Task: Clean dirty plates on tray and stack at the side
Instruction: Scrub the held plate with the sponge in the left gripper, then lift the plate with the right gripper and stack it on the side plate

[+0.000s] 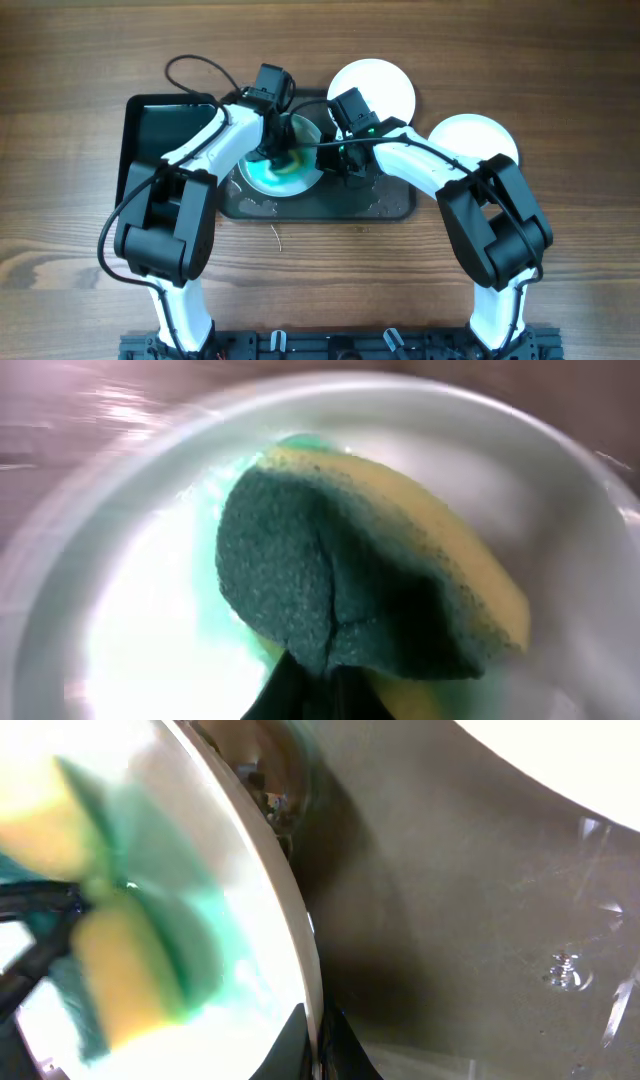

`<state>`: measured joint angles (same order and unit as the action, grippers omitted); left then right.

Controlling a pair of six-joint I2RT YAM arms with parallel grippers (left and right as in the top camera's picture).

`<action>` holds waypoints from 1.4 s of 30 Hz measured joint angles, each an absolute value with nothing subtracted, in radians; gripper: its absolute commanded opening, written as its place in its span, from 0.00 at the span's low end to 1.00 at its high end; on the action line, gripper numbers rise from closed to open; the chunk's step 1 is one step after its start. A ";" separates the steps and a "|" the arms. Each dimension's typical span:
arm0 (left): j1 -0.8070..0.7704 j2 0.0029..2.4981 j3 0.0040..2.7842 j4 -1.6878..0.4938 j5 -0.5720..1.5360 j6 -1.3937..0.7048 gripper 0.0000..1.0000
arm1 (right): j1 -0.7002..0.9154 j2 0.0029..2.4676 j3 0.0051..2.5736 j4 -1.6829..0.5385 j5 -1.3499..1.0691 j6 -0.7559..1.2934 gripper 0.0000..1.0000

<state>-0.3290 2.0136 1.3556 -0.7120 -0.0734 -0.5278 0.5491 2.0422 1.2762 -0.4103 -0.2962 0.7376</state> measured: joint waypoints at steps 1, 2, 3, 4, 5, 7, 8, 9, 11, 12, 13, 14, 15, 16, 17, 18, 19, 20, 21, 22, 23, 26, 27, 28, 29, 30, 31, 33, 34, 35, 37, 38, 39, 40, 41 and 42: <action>-0.328 2.014 1.358 -0.738 -0.118 -0.548 0.04 | 0.549 2.042 1.276 -0.411 -0.297 0.738 0.04; -0.326 2.014 1.361 -0.766 -0.136 -0.564 0.04 | 0.551 2.042 1.276 -0.411 -0.300 0.737 0.04; -0.326 2.014 1.364 -0.792 -0.134 -0.567 0.04 | 0.554 2.042 1.276 -0.413 -0.304 0.737 0.04; -0.325 2.014 1.364 -0.816 -0.119 -0.556 0.04 | 0.556 2.042 1.276 -0.416 -0.307 0.737 0.04; -0.321 2.014 1.365 -0.831 -0.096 -0.540 0.04 | 0.556 2.042 1.276 -0.421 -0.308 0.736 0.04; -0.292 2.014 1.367 -0.857 0.066 -0.405 0.04 | 0.556 2.042 1.276 -0.429 -0.311 0.735 0.04; -0.278 2.014 1.367 -0.861 0.145 -0.347 0.04 | 0.554 2.042 1.276 -0.430 -0.311 0.733 0.04; -0.270 2.014 1.364 -0.860 0.233 -0.289 0.04 | 0.554 2.042 1.276 -0.430 -0.311 0.732 0.04; -0.274 2.020 1.354 -0.842 0.375 -0.209 0.04 | 0.554 2.042 1.276 -0.430 -0.313 0.732 0.04; -0.280 2.024 1.349 -0.822 0.425 -0.183 0.04 | 0.554 2.042 1.276 -0.430 -0.313 0.732 0.04; -0.286 2.028 1.346 -0.801 0.459 -0.168 0.04 | 0.554 2.042 1.276 -0.430 -0.314 0.732 0.04; -0.292 2.030 1.343 -0.765 0.469 -0.170 0.04 | 0.554 2.042 1.276 -0.429 -0.313 0.733 0.05; -0.293 2.030 1.341 -0.745 0.445 -0.189 0.04 | 0.554 2.042 1.276 -0.427 -0.313 0.733 0.04; -0.295 2.030 1.340 -0.720 0.405 -0.217 0.04 | 0.554 2.042 1.276 -0.422 -0.311 0.733 0.05; -0.301 2.030 1.340 -0.698 0.357 -0.242 0.04 | 0.553 2.042 1.276 -0.419 -0.309 0.733 0.04; -0.308 2.029 1.340 -0.683 0.297 -0.273 0.04 | 0.553 2.042 1.276 -0.415 -0.306 0.733 0.04; -0.316 2.027 1.340 -0.675 0.248 -0.295 0.04 | 0.553 2.042 1.276 -0.411 -0.303 0.733 0.04; -0.324 2.022 1.341 -0.673 0.196 -0.313 0.04 | 0.553 2.043 1.276 -0.411 -0.302 0.733 0.04; -0.329 2.017 1.345 -0.677 0.136 -0.332 0.04 | 0.553 2.043 1.276 -0.411 -0.301 0.733 0.04; -0.329 2.016 1.354 -0.693 0.077 -0.350 0.04 | 0.553 2.043 1.276 -0.411 -0.301 0.733 0.04; -0.327 2.016 1.369 -0.723 0.015 -0.368 0.04 | 0.553 2.042 1.276 -0.411 -0.300 0.733 0.04; -0.311 2.017 1.435 -0.931 -0.154 -0.421 0.04 | 0.553 2.042 1.276 -0.415 -0.301 0.733 0.04; -0.303 2.017 1.466 -1.011 -0.177 -0.432 0.04 | 0.553 2.042 1.276 -0.416 -0.302 0.733 0.04; -0.294 2.016 1.502 -1.064 -0.191 -0.439 0.04 | 0.553 2.042 1.276 -0.418 -0.303 0.733 0.05; -0.287 2.016 1.541 -1.113 -0.200 -0.445 0.04 | 0.553 2.042 1.276 -0.419 -0.303 0.733 0.04; -0.279 2.014 1.580 -1.156 -0.209 -0.450 0.04 | 0.553 2.042 1.276 -0.421 -0.303 0.732 0.04; -0.267 2.006 1.613 -1.180 -0.216 -0.452 0.04 | 0.553 2.041 1.277 -0.427 -0.302 0.731 0.04; -0.233 1.983 1.671 -1.220 -0.204 -0.448 0.04 | 0.554 2.025 1.285 -0.498 -0.268 0.717 0.04; -0.213 1.970 1.685 -1.221 -0.184 -0.439 0.04 | 0.554 2.013 1.291 -0.542 -0.237 0.704 0.04; -0.193 1.961 1.692 -1.221 -0.156 -0.424 0.04 | 0.554 2.000 1.296 -0.573 -0.206 0.686 0.05; -0.152 1.952 1.694 -1.222 -0.094 -0.404 0.04 | 0.554 1.958 1.304 -0.615 -0.142 0.644 0.04; -0.137 1.952 1.694 -1.223 -0.072 -0.399 0.04 | 0.554 1.919 1.306 -0.637 -0.096 0.616 0.04; -0.124 1.952 1.694 -1.223 -0.052 -0.396 0.04 | 0.554 1.894 1.308 -0.650 -0.067 0.596 0.04; -0.115 1.952 1.694 -1.223 -0.041 -0.393 0.04 | 0.557 1.863 1.311 -0.662 -0.027 0.572 0.04; -0.112 1.952 1.694 -1.222 -0.031 -0.391 0.04 | 0.562 1.833 1.314 -0.672 0.020 0.546 0.04; -0.112 1.952 1.694 -1.218 -0.023 -0.389 0.04 | 0.570 1.804 1.317 -0.685 0.071 0.523 0.04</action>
<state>-0.1116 1.9518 1.6939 -1.2179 -0.0235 -0.3889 0.5705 1.8038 1.3170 -0.6849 0.0711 0.5232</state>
